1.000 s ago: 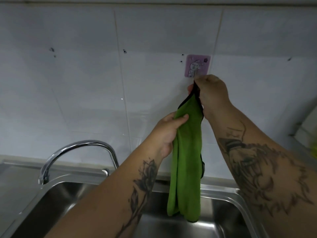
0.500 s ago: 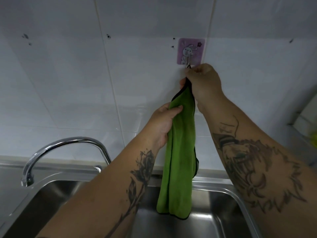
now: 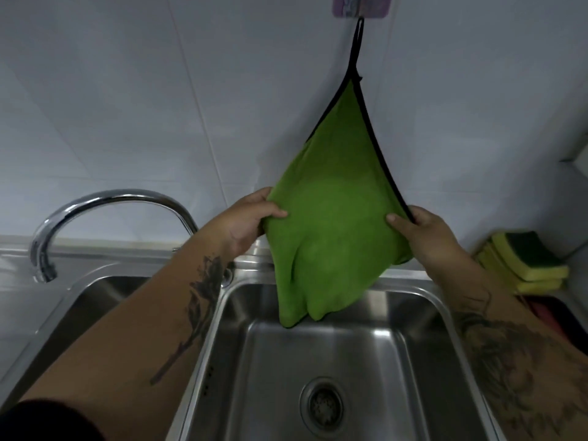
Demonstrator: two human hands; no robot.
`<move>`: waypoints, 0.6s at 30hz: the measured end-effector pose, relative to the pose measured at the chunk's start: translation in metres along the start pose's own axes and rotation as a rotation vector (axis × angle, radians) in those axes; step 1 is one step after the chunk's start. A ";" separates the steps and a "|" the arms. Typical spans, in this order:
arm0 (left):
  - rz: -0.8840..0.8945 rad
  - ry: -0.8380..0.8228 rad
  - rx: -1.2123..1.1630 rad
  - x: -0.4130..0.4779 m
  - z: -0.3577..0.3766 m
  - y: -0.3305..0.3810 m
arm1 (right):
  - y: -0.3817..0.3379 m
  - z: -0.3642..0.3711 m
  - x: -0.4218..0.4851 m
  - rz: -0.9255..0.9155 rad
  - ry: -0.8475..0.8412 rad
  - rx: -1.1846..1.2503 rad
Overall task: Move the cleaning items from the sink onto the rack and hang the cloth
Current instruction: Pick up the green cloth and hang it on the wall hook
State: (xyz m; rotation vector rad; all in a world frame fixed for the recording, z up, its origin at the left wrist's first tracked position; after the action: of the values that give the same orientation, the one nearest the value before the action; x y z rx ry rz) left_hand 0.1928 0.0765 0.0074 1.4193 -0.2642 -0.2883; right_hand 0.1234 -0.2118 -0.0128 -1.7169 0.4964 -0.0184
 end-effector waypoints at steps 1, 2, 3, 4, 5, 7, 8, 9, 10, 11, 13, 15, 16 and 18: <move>-0.016 -0.009 0.026 -0.003 -0.006 -0.005 | 0.012 -0.009 0.000 0.025 0.038 -0.043; -0.032 -0.014 0.062 -0.008 -0.014 -0.011 | 0.024 -0.019 0.000 0.053 0.070 -0.089; -0.046 -0.010 0.103 -0.012 -0.021 -0.017 | 0.034 -0.028 0.001 0.081 0.089 -0.110; -0.059 0.014 0.138 -0.015 -0.030 -0.024 | 0.044 -0.037 0.001 0.111 0.104 -0.108; -0.073 0.054 0.165 -0.019 -0.038 -0.033 | 0.052 -0.046 0.001 0.128 0.116 -0.089; -0.094 0.146 0.156 -0.029 -0.054 -0.051 | 0.062 -0.059 -0.003 0.130 0.147 -0.080; -0.106 0.197 0.100 -0.034 -0.059 -0.060 | 0.065 -0.064 -0.005 0.121 0.165 -0.094; -0.121 0.249 0.033 -0.039 -0.063 -0.068 | 0.068 -0.068 -0.006 0.111 0.182 -0.099; -0.141 0.299 -0.020 -0.044 -0.065 -0.075 | 0.071 -0.071 -0.007 0.111 0.198 -0.102; -0.170 0.343 -0.059 -0.049 -0.066 -0.081 | 0.072 -0.073 -0.008 0.109 0.212 -0.103; -0.223 0.407 -0.110 -0.056 -0.064 -0.090 | 0.075 -0.075 -0.009 0.103 0.230 -0.103; -0.252 0.446 -0.148 -0.059 -0.061 -0.096 | 0.076 -0.072 -0.011 0.102 0.243 -0.133; -0.265 0.469 -0.167 -0.058 -0.059 -0.097 | 0.075 -0.071 -0.011 0.102 0.251 -0.161; -0.289 0.512 -0.186 -0.056 -0.057 -0.098 | 0.076 -0.070 -0.009 0.102 0.283 -0.211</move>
State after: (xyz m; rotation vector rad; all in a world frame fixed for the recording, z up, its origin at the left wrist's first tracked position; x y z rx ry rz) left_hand 0.1567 0.1365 -0.0976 1.2962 0.3803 -0.1702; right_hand 0.0714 -0.2831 -0.0669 -1.9039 0.8189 -0.1416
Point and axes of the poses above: each hand's wrist, its own x-axis towards the middle knuckle, its own z-axis out of the palm, y = z × x, the point moved 1 cm from there along x, towards the middle knuckle, and after that the axes turned 13 degrees about z, right-handed, at the moved point
